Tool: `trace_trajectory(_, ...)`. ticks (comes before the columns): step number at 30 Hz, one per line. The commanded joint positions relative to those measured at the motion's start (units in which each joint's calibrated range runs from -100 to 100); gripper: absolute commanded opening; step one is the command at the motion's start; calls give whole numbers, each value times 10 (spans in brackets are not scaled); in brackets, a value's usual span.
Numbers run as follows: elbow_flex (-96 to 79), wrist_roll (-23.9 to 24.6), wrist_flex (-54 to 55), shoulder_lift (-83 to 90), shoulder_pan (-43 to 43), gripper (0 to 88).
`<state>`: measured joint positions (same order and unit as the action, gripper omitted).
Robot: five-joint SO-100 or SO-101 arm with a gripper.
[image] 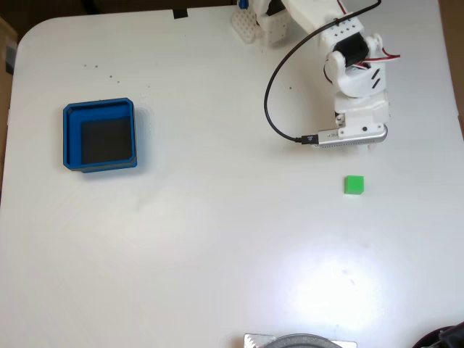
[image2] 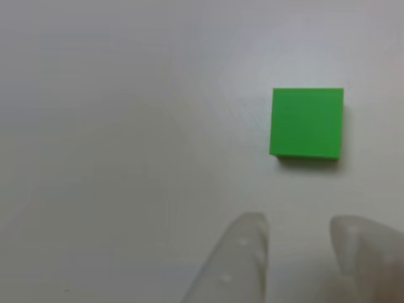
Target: Pick up green cube and drop it in the blue box
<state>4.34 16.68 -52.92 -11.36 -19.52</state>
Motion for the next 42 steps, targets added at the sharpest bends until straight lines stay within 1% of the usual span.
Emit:
trace_trajectory(1, 35, 0, -2, 7, 2, 41)
trace_trajectory(4, 33, 0, -13, 6, 0, 42)
trace_trajectory(10, 40, 0, -86, 8, 3, 43)
trace_trajectory(14, 41, 0, -108, 7, -2, 43)
trace_trajectory(33, 40, 2, -108, 12, -9, 42)
trace_trajectory(39, 40, 1, -98, 11, -9, 42)
trace_trajectory(42, 40, 1, -66, 8, -8, 42)
